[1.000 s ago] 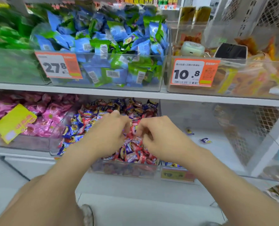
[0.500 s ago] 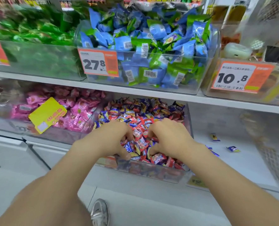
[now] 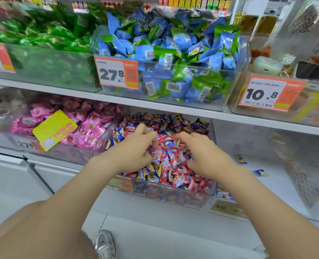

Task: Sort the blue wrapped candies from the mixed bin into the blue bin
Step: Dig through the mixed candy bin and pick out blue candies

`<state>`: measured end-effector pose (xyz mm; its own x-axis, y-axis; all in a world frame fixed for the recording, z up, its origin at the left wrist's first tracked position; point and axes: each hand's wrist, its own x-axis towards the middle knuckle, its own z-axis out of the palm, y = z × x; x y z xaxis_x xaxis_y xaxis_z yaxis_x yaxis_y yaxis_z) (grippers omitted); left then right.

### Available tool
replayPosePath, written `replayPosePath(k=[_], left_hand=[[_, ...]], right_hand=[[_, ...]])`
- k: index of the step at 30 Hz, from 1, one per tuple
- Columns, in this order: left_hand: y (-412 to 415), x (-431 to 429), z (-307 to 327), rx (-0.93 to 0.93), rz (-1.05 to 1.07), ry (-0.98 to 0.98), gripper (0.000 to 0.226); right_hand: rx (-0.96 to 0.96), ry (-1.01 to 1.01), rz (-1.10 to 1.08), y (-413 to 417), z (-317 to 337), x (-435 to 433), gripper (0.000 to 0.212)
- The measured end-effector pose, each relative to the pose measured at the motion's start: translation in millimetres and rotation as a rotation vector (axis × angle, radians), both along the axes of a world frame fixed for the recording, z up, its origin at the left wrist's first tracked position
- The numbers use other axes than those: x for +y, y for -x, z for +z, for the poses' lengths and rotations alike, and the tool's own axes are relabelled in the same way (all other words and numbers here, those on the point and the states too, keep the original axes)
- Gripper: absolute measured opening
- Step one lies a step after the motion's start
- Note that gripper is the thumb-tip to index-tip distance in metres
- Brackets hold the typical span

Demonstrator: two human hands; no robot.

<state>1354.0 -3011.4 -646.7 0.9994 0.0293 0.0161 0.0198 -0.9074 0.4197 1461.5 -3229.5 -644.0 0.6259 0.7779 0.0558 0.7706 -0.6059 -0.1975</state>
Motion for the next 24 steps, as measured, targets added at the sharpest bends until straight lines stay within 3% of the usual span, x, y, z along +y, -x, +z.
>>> replayPosePath(k=[5,8,13,16,18,24], left_hand=[[2,4,1,0.003,0.007,-0.024,0.037],[1,6,0,0.008,0.003,-0.022,0.033],[-1,5,-5,-0.019,-0.033,-0.187,0.027],[-6,5,-7,-0.044,0.003,-0.271,0.025],[-9,6,-7,-0.028,0.032,-0.284,0.022],[-11,17,-3,-0.032,-0.002,-0.116,0.023]], right_hand=[[0.030,-0.080,-0.016,-8,6,-3,0.074],[0.004,-0.112,-0.036,-10,7,-2,0.058],[0.003,-0.057,-0.010,15,8,11,0.019],[-0.122,-0.014,0.020,21,-2,22,0.029],[-0.174,0.015,0.026,19,-11,30,0.023],[0.026,-0.024,-0.052,18,-14,44,0.023]])
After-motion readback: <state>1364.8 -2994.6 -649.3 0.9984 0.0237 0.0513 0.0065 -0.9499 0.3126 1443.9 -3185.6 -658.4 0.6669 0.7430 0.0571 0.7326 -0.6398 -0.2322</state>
